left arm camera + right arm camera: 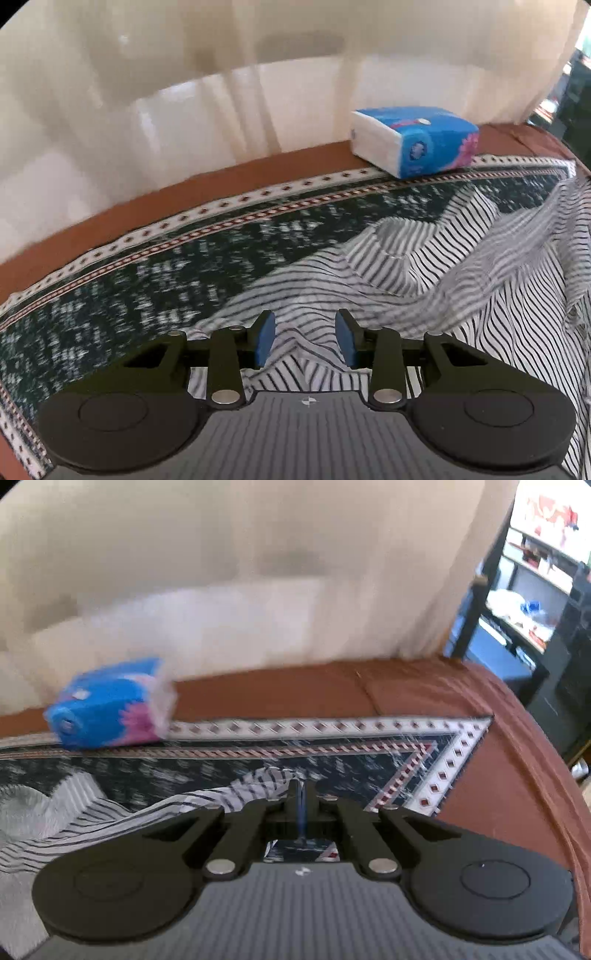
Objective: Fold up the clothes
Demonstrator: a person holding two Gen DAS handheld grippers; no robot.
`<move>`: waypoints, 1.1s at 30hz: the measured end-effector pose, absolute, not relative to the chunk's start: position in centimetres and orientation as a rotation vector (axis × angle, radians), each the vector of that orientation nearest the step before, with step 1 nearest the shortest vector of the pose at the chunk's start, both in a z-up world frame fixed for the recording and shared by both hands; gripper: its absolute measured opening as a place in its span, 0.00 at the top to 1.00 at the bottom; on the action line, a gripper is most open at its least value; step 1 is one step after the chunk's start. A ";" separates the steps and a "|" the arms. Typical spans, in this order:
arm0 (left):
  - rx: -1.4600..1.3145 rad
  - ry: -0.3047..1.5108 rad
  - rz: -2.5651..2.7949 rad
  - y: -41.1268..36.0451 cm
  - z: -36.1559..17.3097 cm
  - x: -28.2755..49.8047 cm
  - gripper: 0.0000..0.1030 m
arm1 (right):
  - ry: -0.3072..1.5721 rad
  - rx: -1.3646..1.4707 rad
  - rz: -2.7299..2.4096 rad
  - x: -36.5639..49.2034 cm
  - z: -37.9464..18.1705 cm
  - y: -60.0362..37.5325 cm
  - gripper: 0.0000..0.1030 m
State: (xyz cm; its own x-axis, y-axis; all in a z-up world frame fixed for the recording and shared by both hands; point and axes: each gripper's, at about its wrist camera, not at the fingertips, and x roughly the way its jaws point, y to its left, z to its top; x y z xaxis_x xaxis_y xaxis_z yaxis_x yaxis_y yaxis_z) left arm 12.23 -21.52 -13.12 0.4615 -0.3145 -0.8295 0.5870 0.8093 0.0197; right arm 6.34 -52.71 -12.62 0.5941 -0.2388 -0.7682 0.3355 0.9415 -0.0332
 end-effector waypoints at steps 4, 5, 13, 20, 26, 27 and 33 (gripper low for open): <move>0.373 0.915 -0.632 -23.0 -12.9 11.8 0.49 | 1.045 0.118 -0.364 6.3 -15.6 -54.4 0.98; 0.385 0.898 -0.648 -23.3 -12.6 11.8 0.49 | 1.056 0.101 -0.393 5.8 -15.7 -54.5 0.93; 0.535 0.838 -0.798 -26.3 -13.1 13.5 0.45 | 0.832 0.103 -0.162 3.6 -9.8 -51.4 0.59; 0.622 0.798 -0.841 -27.8 -14.4 14.8 0.45 | 0.875 0.024 0.162 10.5 -14.6 -44.6 0.47; 0.551 0.882 -0.879 -27.9 -15.1 16.1 0.99 | 0.951 0.061 0.203 13.7 -17.8 -42.9 0.52; 0.532 0.884 -0.872 -27.8 -15.0 16.4 1.00 | 0.972 0.055 0.211 13.9 -17.9 -42.7 0.57; 0.357 0.864 -0.792 -27.3 -13.5 19.3 1.00 | 0.976 0.111 0.251 14.7 -17.0 -43.1 0.97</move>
